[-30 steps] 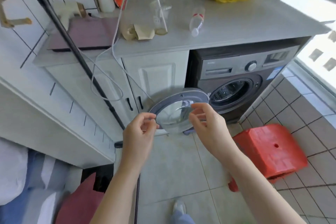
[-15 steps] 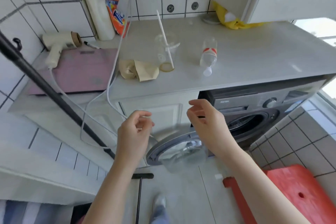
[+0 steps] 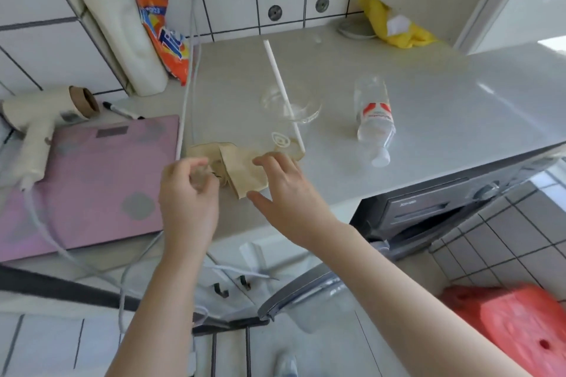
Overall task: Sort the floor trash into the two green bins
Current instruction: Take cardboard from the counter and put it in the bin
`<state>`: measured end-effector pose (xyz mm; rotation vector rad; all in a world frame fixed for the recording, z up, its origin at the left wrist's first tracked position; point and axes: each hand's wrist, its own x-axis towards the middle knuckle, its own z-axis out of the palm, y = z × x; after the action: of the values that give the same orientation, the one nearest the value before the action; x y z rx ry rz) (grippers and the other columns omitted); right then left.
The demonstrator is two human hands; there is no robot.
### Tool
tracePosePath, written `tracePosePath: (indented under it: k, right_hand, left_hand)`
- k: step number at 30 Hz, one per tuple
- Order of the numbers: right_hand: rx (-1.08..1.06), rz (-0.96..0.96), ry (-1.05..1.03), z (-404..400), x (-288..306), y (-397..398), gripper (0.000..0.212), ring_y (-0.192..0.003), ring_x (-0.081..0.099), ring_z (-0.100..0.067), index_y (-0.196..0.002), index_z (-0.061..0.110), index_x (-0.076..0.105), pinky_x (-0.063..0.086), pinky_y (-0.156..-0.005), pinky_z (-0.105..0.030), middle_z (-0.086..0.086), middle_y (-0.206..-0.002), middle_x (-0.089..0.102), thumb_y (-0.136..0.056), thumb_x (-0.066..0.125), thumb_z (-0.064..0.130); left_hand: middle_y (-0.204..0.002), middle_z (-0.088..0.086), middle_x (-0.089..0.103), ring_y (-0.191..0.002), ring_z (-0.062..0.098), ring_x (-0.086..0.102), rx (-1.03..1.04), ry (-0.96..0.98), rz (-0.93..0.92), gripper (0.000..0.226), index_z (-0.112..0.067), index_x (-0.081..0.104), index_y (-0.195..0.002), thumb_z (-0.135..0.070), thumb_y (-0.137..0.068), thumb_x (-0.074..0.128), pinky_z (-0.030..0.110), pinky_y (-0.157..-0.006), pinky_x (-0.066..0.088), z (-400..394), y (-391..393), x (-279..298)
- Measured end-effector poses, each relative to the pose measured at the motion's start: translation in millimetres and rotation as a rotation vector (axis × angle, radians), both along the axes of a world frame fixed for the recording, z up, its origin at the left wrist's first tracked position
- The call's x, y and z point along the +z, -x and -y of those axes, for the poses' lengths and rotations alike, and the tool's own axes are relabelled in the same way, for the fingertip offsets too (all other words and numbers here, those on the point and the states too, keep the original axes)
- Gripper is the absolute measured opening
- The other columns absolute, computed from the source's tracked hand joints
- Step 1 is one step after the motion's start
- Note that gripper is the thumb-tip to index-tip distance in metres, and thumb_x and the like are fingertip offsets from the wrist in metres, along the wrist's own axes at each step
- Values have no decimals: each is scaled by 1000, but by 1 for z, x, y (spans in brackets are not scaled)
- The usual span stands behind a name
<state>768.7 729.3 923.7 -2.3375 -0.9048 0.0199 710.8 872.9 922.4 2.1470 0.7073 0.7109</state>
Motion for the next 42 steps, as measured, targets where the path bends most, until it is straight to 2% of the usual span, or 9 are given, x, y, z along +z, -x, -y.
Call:
tracePosePath:
  k: [6, 9, 13, 19, 26, 31, 36, 39, 42]
  right_hand:
    - [109, 148, 150, -22, -12, -21, 65, -134, 35, -34, -135, 4, 43, 34, -109, -44, -14, -138, 45, -80, 68, 29]
    - [140, 181, 223, -27, -17, -24, 68, -133, 35, -35, -134, 6, 45, 35, -105, -51, -10, -139, 46, -77, 70, 34]
    - [90, 220, 180, -31, -28, -30, 54, -125, 47, -33, -122, 7, 55, 48, -93, -47, -7, -129, 56, -75, 70, 28]
    - [38, 221, 131, -31, -33, -31, 40, -119, 52, -30, -115, 9, 59, 54, -73, -45, -4, -120, 60, -75, 63, 8]
    - [67, 121, -11, -22, -33, -34, 35, -102, 51, -33, -115, 7, 57, 51, -77, -47, -7, -116, 59, -81, 53, 4]
    - [41, 79, -135, -10, -34, -31, 22, -86, 54, -30, -110, 5, 61, 46, -77, -34, -9, -100, 62, -89, 52, 7]
    - [-18, -68, -316, 14, -18, -18, 14, -59, 40, -7, -83, 20, 46, 29, -54, -15, 12, -71, 43, -96, 49, 15]
    - [-66, -98, -400, 39, -5, -10, 15, -55, 42, -12, -80, 16, 47, 32, -49, -17, 4, -70, 50, -93, 52, 9]
    - [-157, -227, -454, 73, 2, 0, 8, -63, 51, -21, -93, 4, 57, 44, -56, -33, -7, -77, 62, -92, 53, 11]
  left_hand:
    - [-124, 12, 49, -107, 24, 51, 14, -47, -92, 32, -10, 55, -119, -8, -87, 61, 13, -86, 30, -12, -30, 0]
    - [-126, 13, 49, -116, 28, 49, 25, -74, -126, 36, -8, 53, -122, -11, -88, 61, 21, -92, 33, -15, -39, -3]
    - [-125, 12, 51, -115, 29, 49, 50, -81, -193, 35, -9, 51, -123, -12, -89, 57, 33, -94, 39, -17, -49, -7]
    - [-130, 12, 48, -114, 30, 50, 71, -48, -228, 37, -9, 49, -127, -8, -90, 52, 32, -89, 39, -13, -53, -8]
    - [-139, 9, 36, -115, 28, 50, 70, -19, -187, 55, -12, 41, -133, -4, -84, 62, 18, -81, 32, -5, -47, -2]
    - [-139, 8, 40, -122, 24, 45, 101, 43, -124, 74, -14, 36, -139, -10, -75, 74, 16, -86, 29, 6, -37, -5]
    - [-121, -9, 53, -111, 14, 53, 124, 160, -32, 80, -27, 31, -140, -20, -74, 77, 24, -85, 38, 18, -16, 0]
    - [-95, -14, 62, -88, 8, 60, 86, 200, 39, 79, -28, 29, -140, -19, -76, 74, 17, -71, 41, 38, -5, 10]
    - [-90, -14, 66, -80, -3, 60, -5, 227, 85, 75, -28, 33, -138, -20, -77, 75, 4, -64, 41, 67, 1, 19]
